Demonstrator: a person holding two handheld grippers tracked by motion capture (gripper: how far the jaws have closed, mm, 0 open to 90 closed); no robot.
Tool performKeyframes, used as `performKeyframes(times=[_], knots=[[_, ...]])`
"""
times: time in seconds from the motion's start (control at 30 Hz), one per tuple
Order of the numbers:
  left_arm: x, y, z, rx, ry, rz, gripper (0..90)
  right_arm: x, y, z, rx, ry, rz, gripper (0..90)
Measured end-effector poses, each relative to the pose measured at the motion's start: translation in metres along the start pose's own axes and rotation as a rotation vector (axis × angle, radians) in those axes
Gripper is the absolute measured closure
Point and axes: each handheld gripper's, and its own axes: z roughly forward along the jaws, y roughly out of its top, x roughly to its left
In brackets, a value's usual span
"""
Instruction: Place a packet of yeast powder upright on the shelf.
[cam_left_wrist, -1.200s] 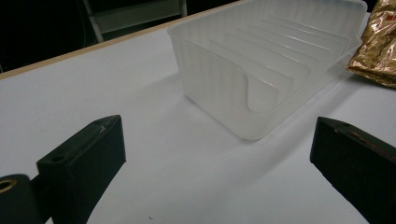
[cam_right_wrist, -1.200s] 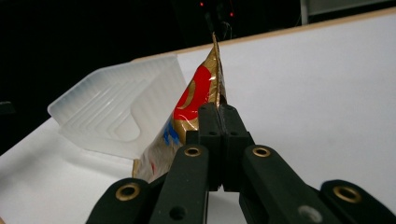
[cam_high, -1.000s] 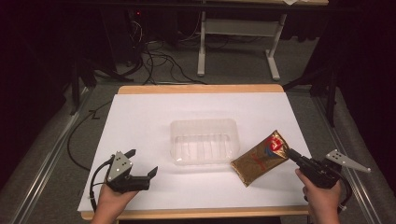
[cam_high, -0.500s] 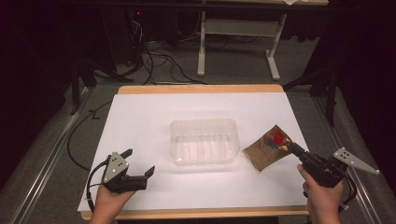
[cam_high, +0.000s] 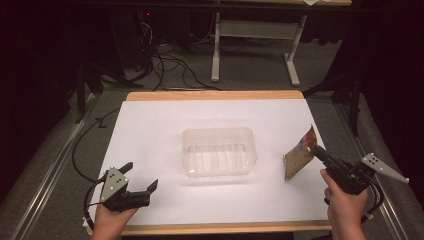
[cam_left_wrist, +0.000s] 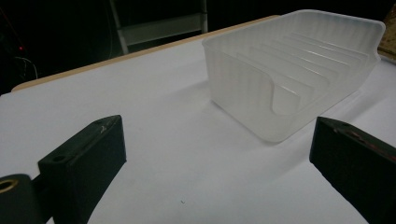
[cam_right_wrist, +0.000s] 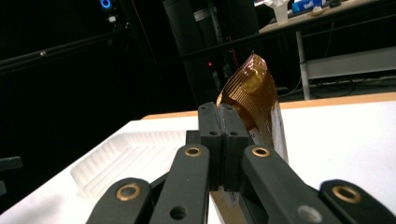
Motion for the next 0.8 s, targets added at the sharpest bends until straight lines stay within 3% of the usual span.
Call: performKeyframes(times=[0.43,0.8], knots=[[-0.001,0.001,0.001,-0.010,0.003,0.002,4.4,0.012,0.005,0.013,-0.035,0.019,-0.020,90.0],[-0.001,0.001,0.002,-0.007,-0.009,-0.001,4.4,0.024,0.015,0.024,-0.085,0.072,0.019,90.0]])
